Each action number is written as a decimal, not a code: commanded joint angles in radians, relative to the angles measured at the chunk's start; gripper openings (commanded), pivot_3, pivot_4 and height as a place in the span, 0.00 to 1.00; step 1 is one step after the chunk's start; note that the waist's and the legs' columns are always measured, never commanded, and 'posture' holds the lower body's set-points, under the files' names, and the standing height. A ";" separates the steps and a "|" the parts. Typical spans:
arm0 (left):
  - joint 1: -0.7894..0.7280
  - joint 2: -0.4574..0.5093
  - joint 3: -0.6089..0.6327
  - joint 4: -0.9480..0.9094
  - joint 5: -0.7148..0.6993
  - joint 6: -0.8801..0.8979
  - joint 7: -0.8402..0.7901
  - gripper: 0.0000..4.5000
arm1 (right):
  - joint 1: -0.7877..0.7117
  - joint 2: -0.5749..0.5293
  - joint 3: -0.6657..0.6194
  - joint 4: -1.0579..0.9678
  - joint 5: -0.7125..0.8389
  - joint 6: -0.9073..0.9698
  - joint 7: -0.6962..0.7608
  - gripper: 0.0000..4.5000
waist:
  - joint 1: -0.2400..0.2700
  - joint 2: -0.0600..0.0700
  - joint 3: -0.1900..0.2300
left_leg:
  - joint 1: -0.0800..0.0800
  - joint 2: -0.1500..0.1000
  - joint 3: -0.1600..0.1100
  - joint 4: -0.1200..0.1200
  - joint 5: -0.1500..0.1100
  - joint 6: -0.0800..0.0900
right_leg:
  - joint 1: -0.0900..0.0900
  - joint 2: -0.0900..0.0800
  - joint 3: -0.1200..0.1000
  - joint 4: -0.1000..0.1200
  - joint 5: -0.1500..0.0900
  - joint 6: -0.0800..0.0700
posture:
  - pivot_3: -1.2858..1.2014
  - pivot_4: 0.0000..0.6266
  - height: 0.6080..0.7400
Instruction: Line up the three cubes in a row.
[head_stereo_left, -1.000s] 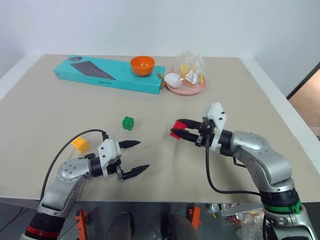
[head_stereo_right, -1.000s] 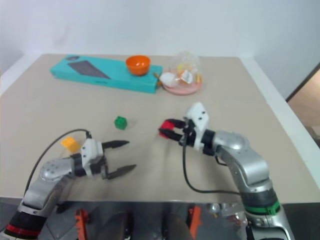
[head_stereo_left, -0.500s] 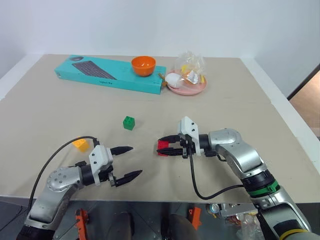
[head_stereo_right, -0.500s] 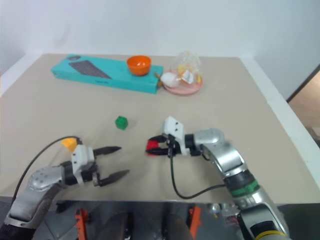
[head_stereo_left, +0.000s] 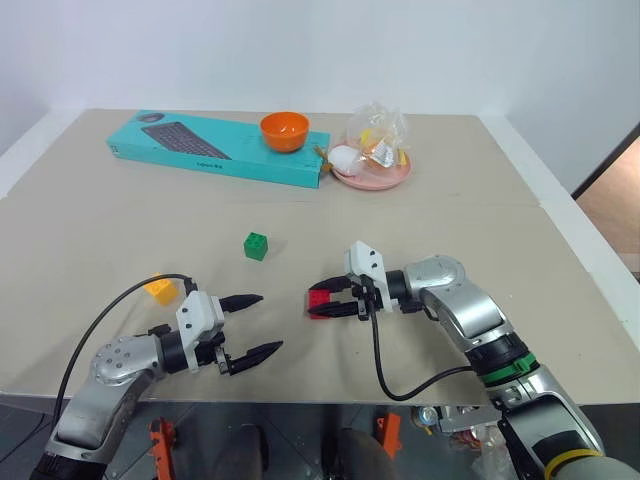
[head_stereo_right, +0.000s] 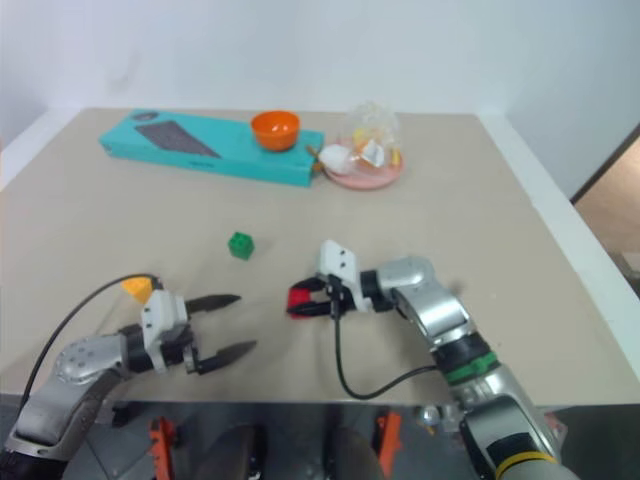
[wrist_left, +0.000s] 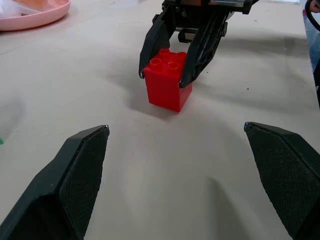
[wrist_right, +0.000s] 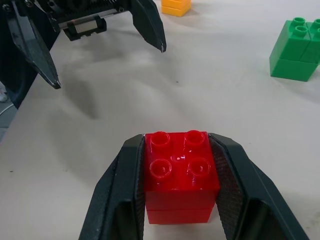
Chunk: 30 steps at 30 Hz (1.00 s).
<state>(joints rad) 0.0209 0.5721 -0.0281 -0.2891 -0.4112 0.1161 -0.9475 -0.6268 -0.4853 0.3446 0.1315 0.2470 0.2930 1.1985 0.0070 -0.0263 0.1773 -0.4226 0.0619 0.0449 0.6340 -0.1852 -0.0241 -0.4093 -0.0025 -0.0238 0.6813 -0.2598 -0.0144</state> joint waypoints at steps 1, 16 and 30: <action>-0.016 0.007 0.009 -0.037 0.000 -0.004 0.005 1.00 | -0.020 0.003 -0.023 0.010 -0.004 -0.027 0.015 0.50 | 0.000 0.000 0.000 | 0.000 0.000 0.000 0.000 0.000 0.000 | 0.000 0.000 0.000 0.000 0.000 0.000 | 0.52 0.24 1.00; -0.074 -0.067 0.100 0.011 0.013 0.058 0.207 1.00 | 0.041 -0.011 -0.166 -0.284 0.107 0.126 -0.112 0.99 | 0.001 0.000 0.000 | 0.000 0.000 0.000 0.000 0.000 0.000 | 0.000 -0.001 0.001 0.000 0.000 0.000 | 0.52 0.24 1.00; -0.250 -0.250 0.101 0.110 0.117 0.190 0.558 1.00 | 0.171 -0.010 -0.303 -0.565 0.149 0.252 -0.406 0.99 | 0.001 -0.001 0.000 | 0.001 -0.001 0.004 0.000 0.000 0.000 | 0.000 0.000 0.004 0.000 0.002 0.003 | 0.52 0.24 1.00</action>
<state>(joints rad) -0.1943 0.3330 0.0668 -0.1917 -0.3162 0.2968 -0.4349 -0.4590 -0.5009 0.0782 -0.3790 0.3742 0.5410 0.8258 0.0076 -0.0277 0.1776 -0.4217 0.0610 0.0489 0.6343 -0.1852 -0.0243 -0.4095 -0.0023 -0.0197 0.6812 -0.2576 -0.0115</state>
